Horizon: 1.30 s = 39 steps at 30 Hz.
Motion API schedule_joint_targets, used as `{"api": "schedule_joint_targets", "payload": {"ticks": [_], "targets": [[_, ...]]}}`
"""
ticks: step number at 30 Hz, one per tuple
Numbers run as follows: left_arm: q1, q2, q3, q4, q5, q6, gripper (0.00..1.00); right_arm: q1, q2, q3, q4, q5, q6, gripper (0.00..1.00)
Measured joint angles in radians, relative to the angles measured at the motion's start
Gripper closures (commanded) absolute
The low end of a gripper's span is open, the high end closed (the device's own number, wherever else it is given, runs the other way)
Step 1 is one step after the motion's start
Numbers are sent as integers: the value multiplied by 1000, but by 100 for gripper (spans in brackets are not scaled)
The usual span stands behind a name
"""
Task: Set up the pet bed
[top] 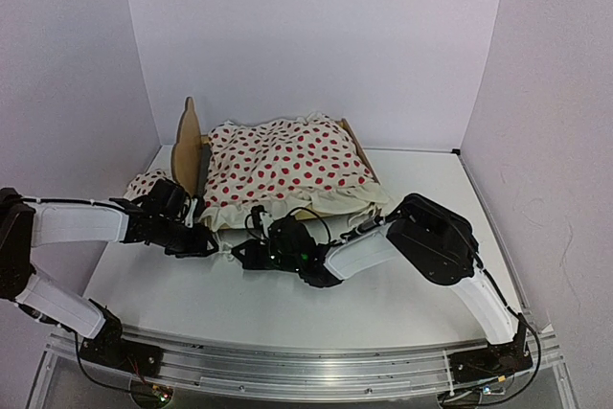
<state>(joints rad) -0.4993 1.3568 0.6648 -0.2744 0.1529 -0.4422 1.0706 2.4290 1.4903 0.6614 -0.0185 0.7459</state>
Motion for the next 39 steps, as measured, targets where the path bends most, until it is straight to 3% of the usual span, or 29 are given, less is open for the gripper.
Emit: {"api": "schedule_joint_targets", "payload": {"ticks": [11,19,29,39], "targets": [[0,89,-82,235,-121,-112,58,2,48,77,26,-6,22,100],[11,105,-110,344,-178,-85,99,6,96,105,28,-12,37,100],[40,110,-108,347,-178,-43,100,6,120,174,-12,-20,37,100],[60,32,-29,89,-120,-60,100,6,160,433,-292,-3,2,100]]}}
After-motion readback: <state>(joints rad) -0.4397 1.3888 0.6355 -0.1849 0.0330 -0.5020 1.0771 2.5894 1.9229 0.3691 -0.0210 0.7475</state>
